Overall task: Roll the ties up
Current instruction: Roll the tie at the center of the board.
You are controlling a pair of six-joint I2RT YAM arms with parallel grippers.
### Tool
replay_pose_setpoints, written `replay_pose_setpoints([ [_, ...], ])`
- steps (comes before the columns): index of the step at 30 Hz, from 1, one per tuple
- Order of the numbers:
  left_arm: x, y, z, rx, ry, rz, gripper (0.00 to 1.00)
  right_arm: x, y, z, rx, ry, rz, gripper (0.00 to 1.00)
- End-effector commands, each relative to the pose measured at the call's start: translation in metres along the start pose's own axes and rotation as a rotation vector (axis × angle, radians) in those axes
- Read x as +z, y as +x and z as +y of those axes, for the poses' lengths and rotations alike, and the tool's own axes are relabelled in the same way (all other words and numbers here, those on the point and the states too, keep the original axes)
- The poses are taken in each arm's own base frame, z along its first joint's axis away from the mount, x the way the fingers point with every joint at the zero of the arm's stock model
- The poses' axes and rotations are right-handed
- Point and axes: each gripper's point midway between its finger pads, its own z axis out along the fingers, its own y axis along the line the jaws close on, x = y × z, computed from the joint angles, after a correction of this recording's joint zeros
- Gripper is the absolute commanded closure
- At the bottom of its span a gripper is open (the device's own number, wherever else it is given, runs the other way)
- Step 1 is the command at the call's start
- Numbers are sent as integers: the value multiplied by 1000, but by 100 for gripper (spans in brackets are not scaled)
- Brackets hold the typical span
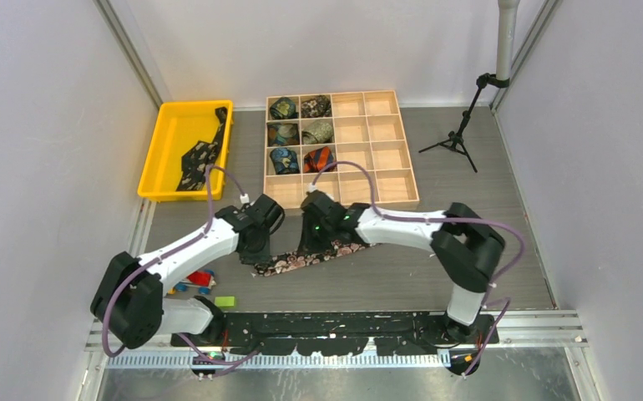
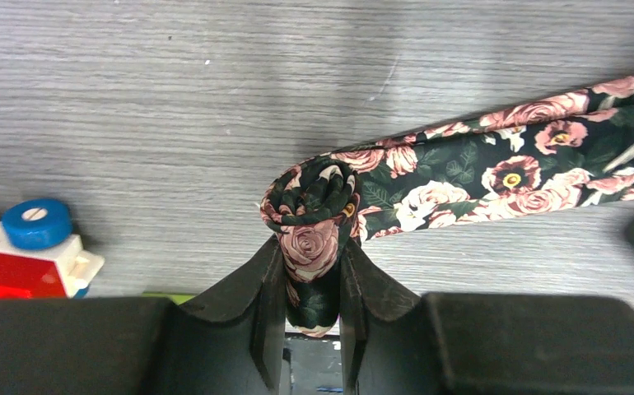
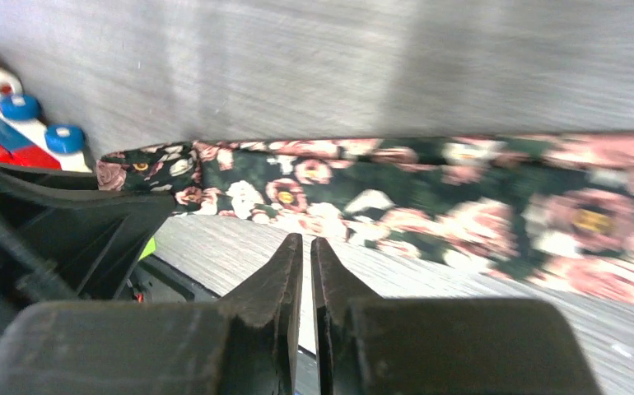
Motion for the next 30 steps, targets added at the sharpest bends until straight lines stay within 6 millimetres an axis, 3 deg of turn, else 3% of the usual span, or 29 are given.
replay_pose_setpoints([
  [1,-5,-8,14,46,-143,-26,85,-52,-38,-32,27,102,-178,85],
  [6,-2,-11,14,107,-254,-27,86,-86,-55,-73,98,205,-296,85],
  [11,6,-12,7,185,-367,-24,87,-110,-62,-90,146,233,-365,81],
  [21,18,-9,-26,247,-399,-6,82,-136,-68,-93,169,223,-420,79],
  [30,25,-3,-54,247,-302,17,57,-148,-73,-88,169,204,-445,79],
])
